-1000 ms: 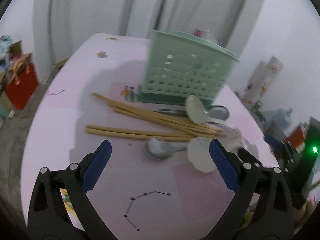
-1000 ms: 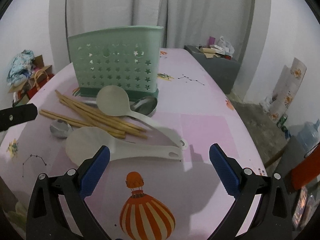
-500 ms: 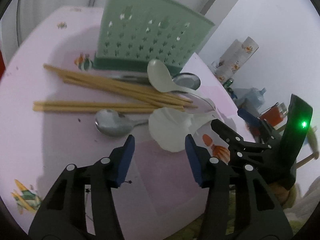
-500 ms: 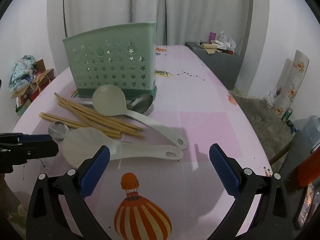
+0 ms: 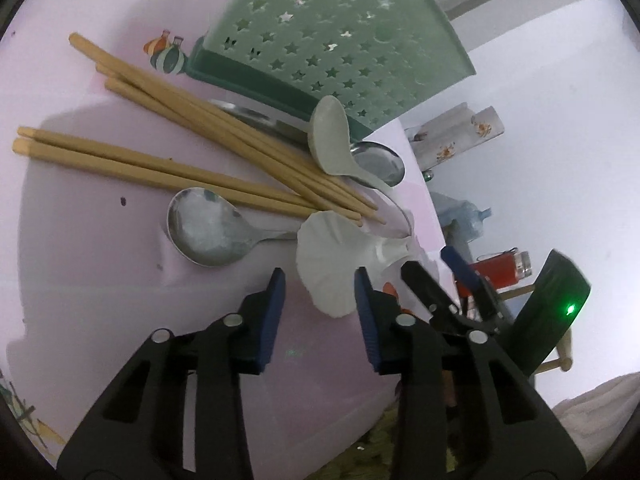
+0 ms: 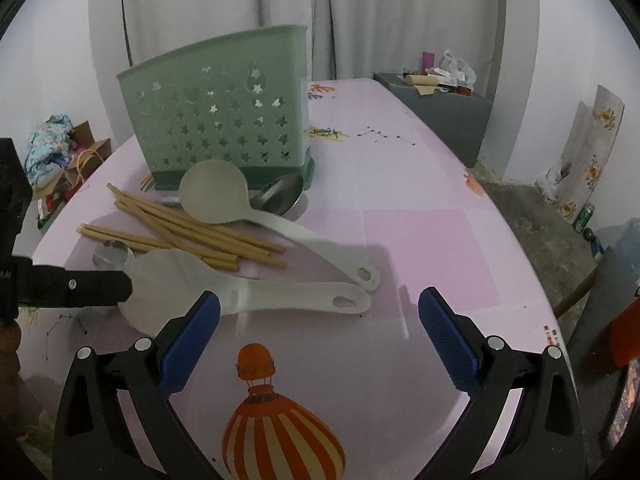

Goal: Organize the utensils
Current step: 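Move the left gripper to the white rice paddle and grasp it, then lift the white rice paddle with the left gripper over the green basket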

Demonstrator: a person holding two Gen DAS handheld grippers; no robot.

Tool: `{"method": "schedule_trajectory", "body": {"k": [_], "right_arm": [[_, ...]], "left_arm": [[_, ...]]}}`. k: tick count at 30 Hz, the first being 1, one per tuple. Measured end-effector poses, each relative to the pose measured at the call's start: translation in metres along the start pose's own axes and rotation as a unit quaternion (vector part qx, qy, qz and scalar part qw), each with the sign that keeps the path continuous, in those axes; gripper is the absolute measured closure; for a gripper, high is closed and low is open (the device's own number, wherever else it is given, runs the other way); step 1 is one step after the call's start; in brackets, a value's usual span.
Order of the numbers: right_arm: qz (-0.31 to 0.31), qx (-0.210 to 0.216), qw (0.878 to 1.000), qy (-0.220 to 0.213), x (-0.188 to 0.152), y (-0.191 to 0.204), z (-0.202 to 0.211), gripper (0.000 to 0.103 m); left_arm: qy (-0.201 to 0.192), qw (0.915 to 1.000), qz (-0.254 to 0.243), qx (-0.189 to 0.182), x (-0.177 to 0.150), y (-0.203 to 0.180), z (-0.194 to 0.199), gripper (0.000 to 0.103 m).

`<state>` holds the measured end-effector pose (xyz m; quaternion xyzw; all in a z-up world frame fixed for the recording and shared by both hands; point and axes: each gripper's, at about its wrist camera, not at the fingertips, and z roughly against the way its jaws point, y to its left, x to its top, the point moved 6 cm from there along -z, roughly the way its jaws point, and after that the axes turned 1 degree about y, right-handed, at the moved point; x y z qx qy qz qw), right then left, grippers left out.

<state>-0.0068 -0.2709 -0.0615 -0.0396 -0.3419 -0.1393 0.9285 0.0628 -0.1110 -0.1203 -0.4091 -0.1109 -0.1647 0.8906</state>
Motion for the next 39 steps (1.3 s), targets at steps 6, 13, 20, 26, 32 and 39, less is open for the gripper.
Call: {"method": "schedule_trajectory", "body": {"k": [6,13,20,26,32,39], "right_arm": [[0.000,0.004,1.000,0.007,-0.004,0.002,-0.004,0.017],[-0.005,0.000,1.000,0.003,-0.004,0.001,0.000,0.022],[-0.017,-0.015,0.999,-0.037,0.009,-0.011,0.020,0.031],[-0.032,-0.031,0.996,-0.072,0.030,-0.030,0.038,0.041],[-0.002,-0.013,0.996,-0.086,0.047,-0.010,0.045,0.049],[0.103,0.070,0.991,-0.047,0.038,0.076,0.032,0.051]], "left_arm": [[-0.003,0.9993,0.036,-0.011,0.004,0.003,-0.007,0.084],[-0.010,0.9996,0.026,0.011,0.003,-0.001,-0.012,0.098],[-0.051,0.9987,0.009,0.001,0.003,-0.011,0.014,0.102],[-0.111,0.9936,-0.021,0.008,0.002,-0.024,0.065,0.102],[-0.176,0.9838,-0.025,0.023,0.005,-0.020,0.127,0.102],[-0.268,0.9619,-0.009,0.053,0.010,0.004,0.205,0.102]]}}
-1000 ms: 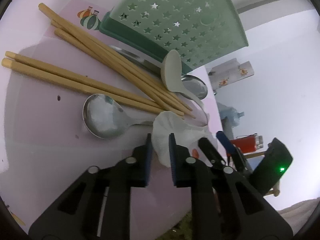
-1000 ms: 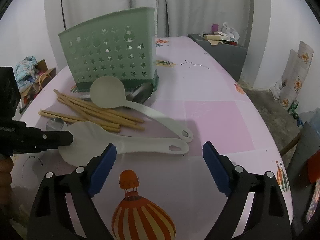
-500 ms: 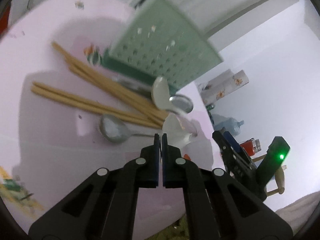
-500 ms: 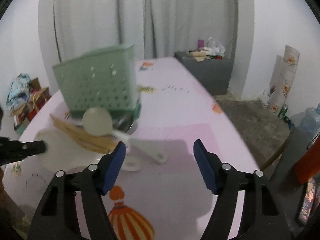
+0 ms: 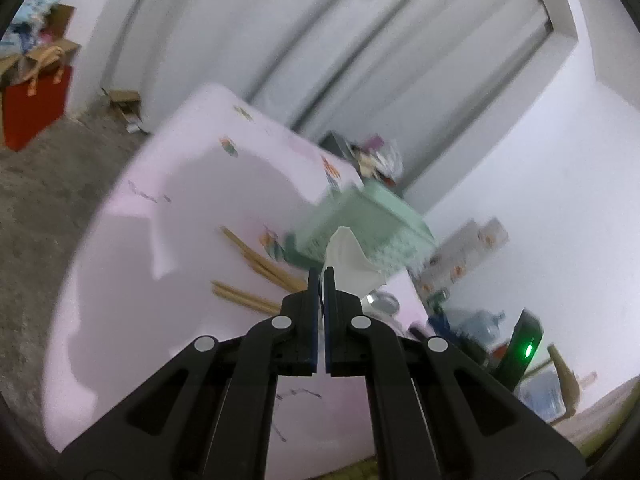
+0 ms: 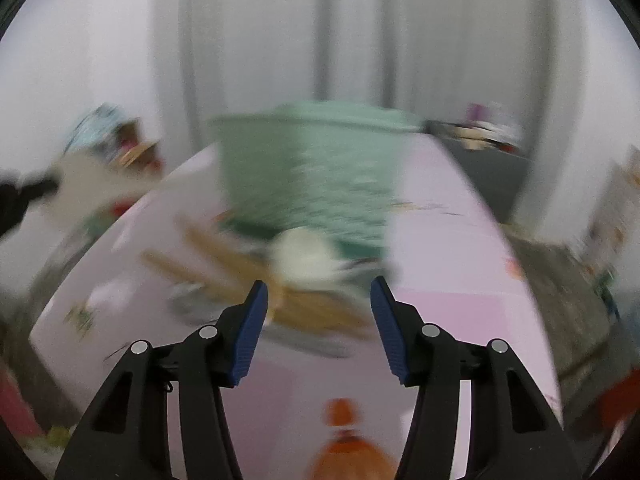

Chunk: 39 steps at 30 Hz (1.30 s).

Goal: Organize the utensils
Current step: 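Lift the white rice paddle with the left gripper over the green basket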

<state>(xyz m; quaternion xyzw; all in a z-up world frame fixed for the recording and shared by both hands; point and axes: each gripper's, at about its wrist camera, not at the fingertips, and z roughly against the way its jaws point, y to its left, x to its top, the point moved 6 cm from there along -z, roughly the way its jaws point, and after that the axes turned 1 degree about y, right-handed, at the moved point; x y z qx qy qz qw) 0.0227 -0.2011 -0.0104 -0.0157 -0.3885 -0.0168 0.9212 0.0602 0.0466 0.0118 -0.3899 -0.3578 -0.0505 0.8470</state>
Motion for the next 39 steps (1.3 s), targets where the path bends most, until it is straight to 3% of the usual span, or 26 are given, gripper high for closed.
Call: {"method": "schedule_trajectory", "body": {"k": [5,11,14,20,27,33,39], "right_arm": [[0.126,0.025,0.991,0.024,-0.011,0.071,-0.024,0.051],[0.208,0.010,0.977,0.039,-0.016,0.107,-0.051,0.051],[0.230,-0.005,0.971,0.058,-0.021,0.117,-0.065,0.060],[0.242,-0.035,0.968,0.057,-0.024,0.120,-0.070,0.070],[0.251,-0.050,0.965,0.065,-0.033,0.133,-0.076,0.096],[0.250,-0.056,0.965,0.058,-0.034,0.134,-0.073,0.098],[0.221,-0.036,0.974,0.025,-0.018,0.127,-0.049,0.099]], "left_arm": [[-0.021,0.9996,0.018,0.004,0.014,0.020,0.011,0.102],[-0.011,0.9992,0.038,-0.002,0.019,0.043,0.007,0.102],[-0.006,0.9990,0.043,-0.005,0.021,0.050,0.002,0.102],[0.005,0.9992,0.038,-0.008,0.021,0.058,-0.006,0.102],[0.014,0.9995,0.025,-0.012,0.026,0.056,-0.008,0.102],[0.004,0.9999,0.015,-0.005,0.028,0.053,0.000,0.102],[-0.026,0.9996,0.006,-0.004,0.031,0.042,0.015,0.102]]}}
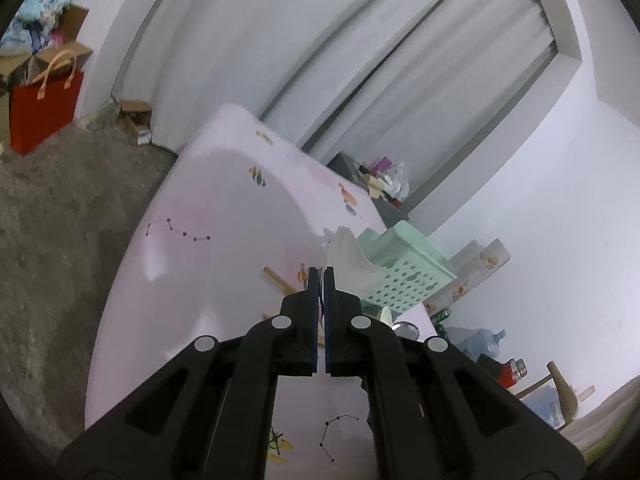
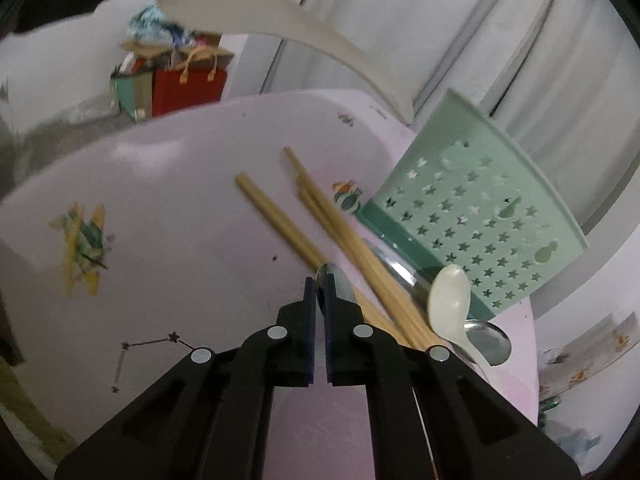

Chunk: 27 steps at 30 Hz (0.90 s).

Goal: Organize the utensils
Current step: 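Lift the white rice paddle with the left gripper over the green basket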

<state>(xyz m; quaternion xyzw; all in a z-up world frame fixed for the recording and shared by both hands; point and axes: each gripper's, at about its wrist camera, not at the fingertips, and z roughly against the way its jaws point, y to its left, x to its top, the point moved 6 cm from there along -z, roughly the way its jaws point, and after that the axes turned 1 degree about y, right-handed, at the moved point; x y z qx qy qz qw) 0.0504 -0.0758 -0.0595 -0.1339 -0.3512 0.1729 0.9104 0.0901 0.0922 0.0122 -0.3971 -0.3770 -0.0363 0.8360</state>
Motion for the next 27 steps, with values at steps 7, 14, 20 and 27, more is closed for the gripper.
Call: {"method": "schedule_trajectory", "body": {"k": [7,14,20,27], "right_arm": [[-0.075,0.042,0.995,-0.053,0.019,-0.039,0.040,0.101],[-0.149,0.078,0.980,-0.106,0.029,-0.090,0.071,0.101],[-0.189,0.084,0.966,-0.153,0.030,-0.132,0.088,0.101],[-0.235,0.088,0.945,-0.207,0.030,-0.182,0.106,0.101]], "left_arm": [[-0.049,0.9981,-0.032,-0.021,0.025,-0.032,0.010,0.102],[-0.050,0.9875,-0.148,0.023,0.052,-0.086,-0.017,0.102],[-0.008,0.9649,-0.248,0.086,0.061,-0.120,-0.053,0.102],[0.071,0.9320,-0.310,0.173,0.065,-0.131,-0.097,0.102]]}}
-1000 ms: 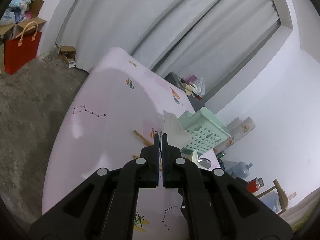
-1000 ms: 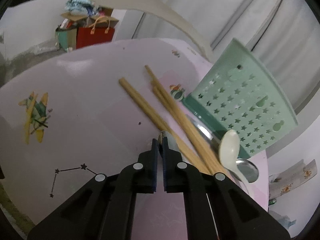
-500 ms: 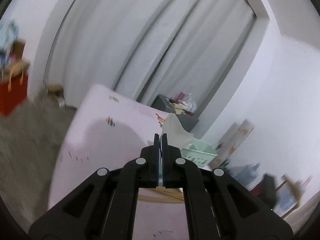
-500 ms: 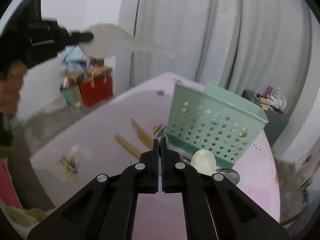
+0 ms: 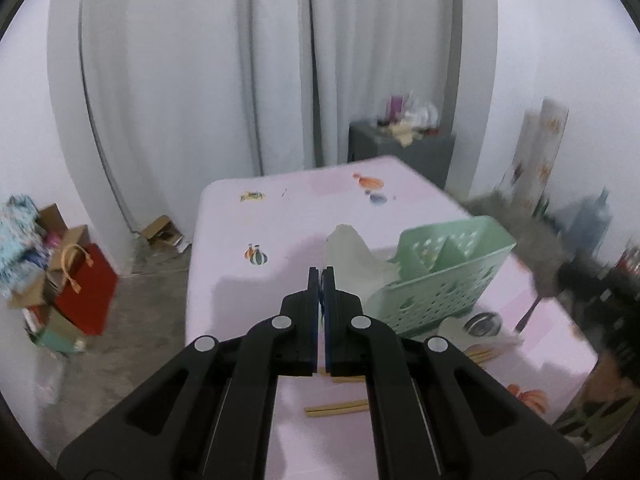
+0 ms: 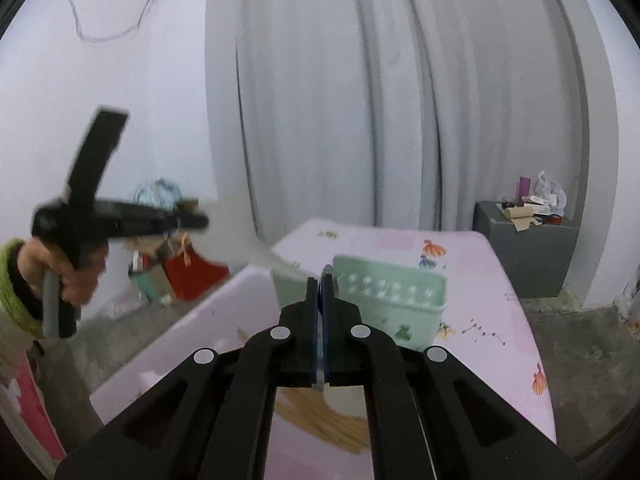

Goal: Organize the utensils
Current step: 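Lift the white rice paddle with the left gripper over the green basket, then lower the paddle into the green basket and open the left gripper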

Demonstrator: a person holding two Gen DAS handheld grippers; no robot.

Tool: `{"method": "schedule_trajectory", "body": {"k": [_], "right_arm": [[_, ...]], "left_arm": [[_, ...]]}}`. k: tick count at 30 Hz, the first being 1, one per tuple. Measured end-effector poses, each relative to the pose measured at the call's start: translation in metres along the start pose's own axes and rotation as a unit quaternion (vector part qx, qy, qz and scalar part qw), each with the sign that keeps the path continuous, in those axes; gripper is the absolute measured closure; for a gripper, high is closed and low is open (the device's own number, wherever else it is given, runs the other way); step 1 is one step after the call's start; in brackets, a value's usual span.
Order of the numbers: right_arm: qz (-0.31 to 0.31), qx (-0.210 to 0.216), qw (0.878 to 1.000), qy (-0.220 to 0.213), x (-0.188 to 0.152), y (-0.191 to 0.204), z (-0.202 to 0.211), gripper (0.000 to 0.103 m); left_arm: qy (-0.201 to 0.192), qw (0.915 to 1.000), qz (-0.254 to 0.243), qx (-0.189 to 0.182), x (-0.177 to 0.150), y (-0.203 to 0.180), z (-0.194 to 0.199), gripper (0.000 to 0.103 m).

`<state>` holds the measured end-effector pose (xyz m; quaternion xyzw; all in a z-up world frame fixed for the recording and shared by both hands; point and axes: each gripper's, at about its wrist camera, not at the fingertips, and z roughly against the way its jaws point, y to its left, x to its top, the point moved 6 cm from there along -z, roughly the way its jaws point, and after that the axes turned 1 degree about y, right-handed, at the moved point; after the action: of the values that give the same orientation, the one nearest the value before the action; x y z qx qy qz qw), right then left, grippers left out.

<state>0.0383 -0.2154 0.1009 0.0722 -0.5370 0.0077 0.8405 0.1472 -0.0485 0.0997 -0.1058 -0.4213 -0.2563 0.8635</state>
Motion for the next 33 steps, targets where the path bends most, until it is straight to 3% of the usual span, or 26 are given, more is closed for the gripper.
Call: {"method": "schedule_trajectory", "body": {"k": [5,11,16,20,26,33], "right_arm": [[-0.027,0.011,0.999,-0.028,0.012,-0.017,0.010,0.101],[-0.046,0.024,0.997,-0.051,0.029,-0.030,0.016,0.101],[-0.053,0.032,0.996,-0.059,0.035,-0.035,0.018,0.101],[-0.064,0.037,0.995,-0.063,0.041,-0.039,0.018,0.101],[-0.077,0.056,0.993,-0.067,0.059,-0.048,0.017,0.101],[-0.091,0.093,0.988,-0.088,0.095,-0.059,0.013,0.101]], "left_arm": [[0.045,0.9989,-0.012,-0.006,0.012,-0.014,-0.024,0.101],[0.061,0.9979,-0.025,0.001,0.030,-0.024,-0.043,0.102],[0.075,0.9968,-0.016,-0.022,0.038,-0.028,-0.051,0.102],[0.052,0.9949,0.032,-0.081,0.043,-0.025,-0.054,0.097],[0.002,0.9887,0.098,-0.114,0.042,-0.011,-0.045,0.082],[-0.054,0.9860,0.130,-0.089,0.024,0.001,-0.022,0.054]]}}
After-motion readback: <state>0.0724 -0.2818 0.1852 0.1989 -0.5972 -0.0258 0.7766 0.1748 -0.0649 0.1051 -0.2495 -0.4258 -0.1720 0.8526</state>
